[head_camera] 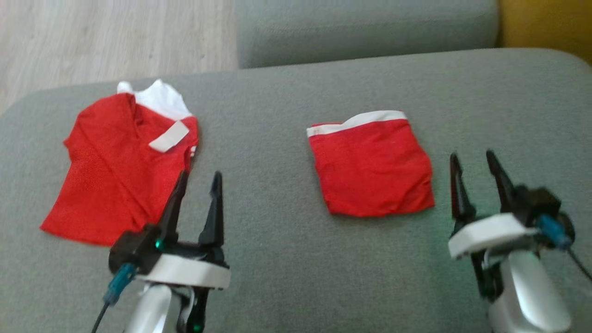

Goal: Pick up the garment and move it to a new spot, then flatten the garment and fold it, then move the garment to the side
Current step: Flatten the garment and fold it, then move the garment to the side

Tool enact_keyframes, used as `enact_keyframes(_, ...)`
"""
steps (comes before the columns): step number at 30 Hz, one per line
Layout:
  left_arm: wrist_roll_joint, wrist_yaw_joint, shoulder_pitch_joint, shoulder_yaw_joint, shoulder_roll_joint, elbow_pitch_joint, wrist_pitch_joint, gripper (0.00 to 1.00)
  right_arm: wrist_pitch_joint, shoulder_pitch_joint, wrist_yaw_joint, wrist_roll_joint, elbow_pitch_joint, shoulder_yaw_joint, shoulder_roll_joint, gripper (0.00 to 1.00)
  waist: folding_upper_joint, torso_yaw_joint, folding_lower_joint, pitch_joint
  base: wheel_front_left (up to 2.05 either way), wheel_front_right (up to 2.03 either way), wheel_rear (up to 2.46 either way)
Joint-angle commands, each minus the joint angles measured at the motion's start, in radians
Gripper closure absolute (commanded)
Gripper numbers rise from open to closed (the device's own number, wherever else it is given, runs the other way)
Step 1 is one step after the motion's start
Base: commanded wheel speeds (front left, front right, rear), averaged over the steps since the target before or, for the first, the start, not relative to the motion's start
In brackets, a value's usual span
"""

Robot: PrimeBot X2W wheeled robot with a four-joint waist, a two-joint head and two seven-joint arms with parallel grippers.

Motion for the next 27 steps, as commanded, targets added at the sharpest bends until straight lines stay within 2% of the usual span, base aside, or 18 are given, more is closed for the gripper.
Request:
enact_keyframes(1,-0.006,0.002,-0.006,0.048,0.006,-0.024,-0.008,0.00,-0.006,0.013,-0.002,0.015,-0.052,0.034,0.009,0.00,0.0000,-0.021,0.0002,-0.026,0.00,0.00,0.00)
enact_keyframes(7,-0.003,0.002,0.020,0.048,0.006,-0.020,-0.008,0.00,-0.006,0.059,-0.002,0.026,-0.079,0.048,0.009,0.00,0.0000,-0.027,0.0002,-0.039,0.00,0.00,0.00)
enact_keyframes(14,-0.006,0.002,0.010,0.032,0.006,-0.026,-0.008,0.00,-0.006,0.027,-0.002,0.001,-0.055,0.044,0.010,0.00,0.0000,-0.007,0.0002,-0.018,0.00,0.00,0.00)
enact_keyframes(22,-0.014,0.002,-0.039,0.010,0.006,-0.030,-0.008,0.00,0.072,-0.124,-0.002,0.008,0.121,0.046,0.010,0.00,0.0000,0.045,0.0002,0.071,0.00,0.00,0.00)
enact_keyframes(26,-0.018,0.002,-0.070,-0.013,0.006,-0.028,-0.008,0.00,0.110,-0.210,-0.002,-0.018,0.236,0.003,0.009,0.00,0.0000,0.077,0.0002,0.114,0.00,0.00,0.00)
enact_keyframes(27,-0.021,0.002,-0.083,-0.019,0.006,-0.028,-0.008,0.00,0.130,-0.247,-0.002,-0.043,0.299,-0.035,0.008,0.00,0.0000,0.090,0.0002,0.128,0.00,0.00,0.00)
